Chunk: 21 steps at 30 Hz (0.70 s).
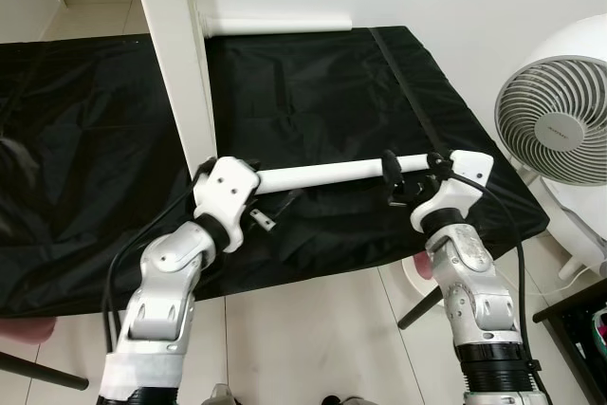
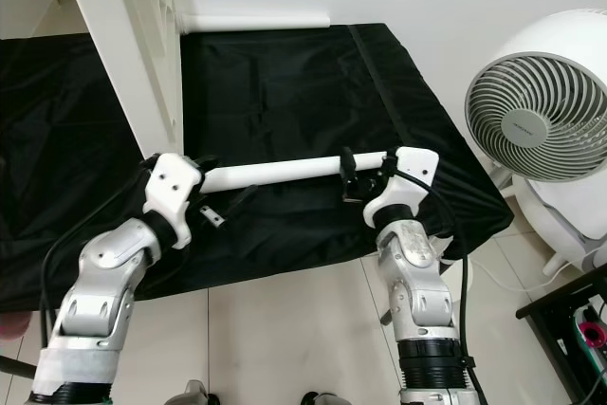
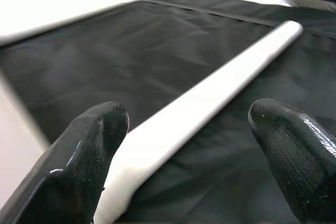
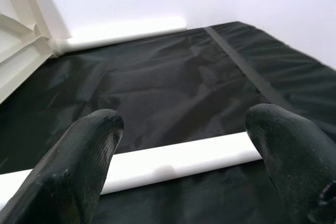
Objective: Building children table
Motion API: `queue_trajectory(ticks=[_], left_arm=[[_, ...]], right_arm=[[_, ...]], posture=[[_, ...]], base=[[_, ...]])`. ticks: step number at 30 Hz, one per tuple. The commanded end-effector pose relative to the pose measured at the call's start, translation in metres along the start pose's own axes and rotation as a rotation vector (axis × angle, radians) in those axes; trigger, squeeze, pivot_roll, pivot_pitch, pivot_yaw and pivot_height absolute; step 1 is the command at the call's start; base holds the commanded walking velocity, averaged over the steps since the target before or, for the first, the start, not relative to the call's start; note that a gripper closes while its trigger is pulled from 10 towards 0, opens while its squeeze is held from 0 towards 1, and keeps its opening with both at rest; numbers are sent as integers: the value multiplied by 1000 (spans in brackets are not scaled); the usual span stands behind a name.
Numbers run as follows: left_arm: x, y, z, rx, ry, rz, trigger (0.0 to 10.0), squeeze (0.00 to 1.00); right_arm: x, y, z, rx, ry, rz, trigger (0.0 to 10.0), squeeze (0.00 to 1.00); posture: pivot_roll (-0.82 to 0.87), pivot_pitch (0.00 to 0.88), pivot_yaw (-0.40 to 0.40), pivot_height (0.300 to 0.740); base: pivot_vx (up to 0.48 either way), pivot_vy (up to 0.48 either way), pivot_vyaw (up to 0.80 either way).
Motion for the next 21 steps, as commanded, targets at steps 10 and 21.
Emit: queue_trajectory(ticks=[10,21], left_arm=[[-20,10,-47,-6,588,82,10000,0],[-16,3,-37,-20,587,45,10000,0]], right_arm=[[4,0,-4,-28,14,20,10000,0],[4,8,-8,-37,43,64,10000,0]], posture=[[154,94,-52,740],[145,103,-50,740]], base=[[0,0,0],[0,0,0]])
Point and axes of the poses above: a point about 5 cm out from each wrist's last joint towards the gripper, its own x axis pointing out of the wrist towards the gripper, its own y axis along the axis of the wrist's last joint, z = x × y, the point moved 3 cm from there along x, pointing out of the wrist towards the gripper, and after that the axes turned 11 degrees about -x, right-handed, at the moved point
